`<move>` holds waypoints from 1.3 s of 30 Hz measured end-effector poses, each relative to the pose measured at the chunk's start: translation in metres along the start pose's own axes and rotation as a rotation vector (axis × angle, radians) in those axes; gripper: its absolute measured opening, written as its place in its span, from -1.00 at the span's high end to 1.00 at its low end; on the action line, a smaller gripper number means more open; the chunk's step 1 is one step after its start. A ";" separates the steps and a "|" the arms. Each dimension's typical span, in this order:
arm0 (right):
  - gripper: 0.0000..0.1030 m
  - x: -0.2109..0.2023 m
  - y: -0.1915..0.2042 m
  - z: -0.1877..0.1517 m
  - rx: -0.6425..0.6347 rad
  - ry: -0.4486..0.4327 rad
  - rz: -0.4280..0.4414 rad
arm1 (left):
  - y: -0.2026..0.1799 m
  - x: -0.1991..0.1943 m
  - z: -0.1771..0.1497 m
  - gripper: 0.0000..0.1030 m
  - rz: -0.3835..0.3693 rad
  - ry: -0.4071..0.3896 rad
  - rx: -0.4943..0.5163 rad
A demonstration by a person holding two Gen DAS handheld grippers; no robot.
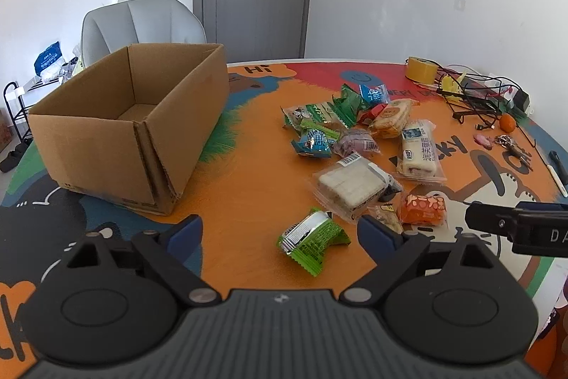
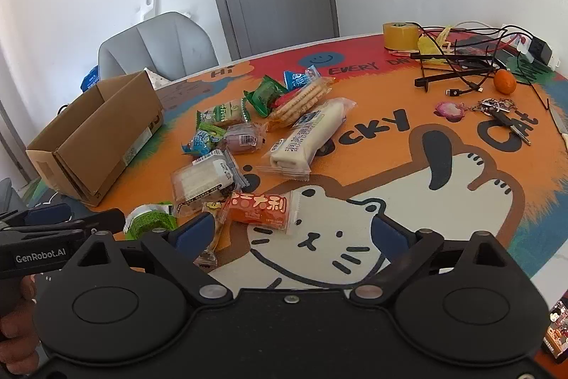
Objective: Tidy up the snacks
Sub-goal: 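Grasp the green wrapped candy with the left tool while the right tool grasps the orange-red biscuit pack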
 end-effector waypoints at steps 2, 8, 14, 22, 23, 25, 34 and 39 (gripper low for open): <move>-0.70 0.006 0.001 0.000 -0.001 0.008 0.004 | -0.002 0.008 -0.001 -0.71 0.000 0.012 0.006; -0.54 0.028 -0.002 0.001 0.005 0.044 0.017 | -0.003 0.032 -0.005 -0.53 -0.005 0.064 0.005; -0.37 0.043 -0.001 0.004 0.011 0.054 0.047 | -0.001 0.046 -0.006 -0.46 -0.009 0.088 -0.011; -0.18 0.051 0.009 0.018 -0.010 0.015 0.123 | -0.004 0.051 -0.003 -0.24 -0.011 0.066 -0.009; -0.15 0.053 0.010 0.018 -0.010 0.015 0.132 | -0.004 0.052 -0.003 -0.20 -0.012 0.064 -0.010; -0.12 0.057 0.012 0.019 -0.011 0.015 0.136 | -0.004 0.051 -0.002 -0.01 -0.012 0.061 -0.013; 0.03 0.061 0.018 0.012 -0.014 0.024 0.147 | 0.000 0.044 -0.004 0.30 -0.021 0.059 -0.027; -0.02 0.054 0.018 0.006 -0.018 0.028 0.139 | 0.004 0.036 -0.006 0.31 -0.016 0.045 -0.043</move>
Point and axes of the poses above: each gripper's, at about its wrist camera, not at the fingertips, and x roughly the way its jaws point, y to its left, z to its top, the point moved 1 cm from there along x, roughly the way its jaws point, and after that the axes turned 3 degrees about -x, right-handed, at the moved point
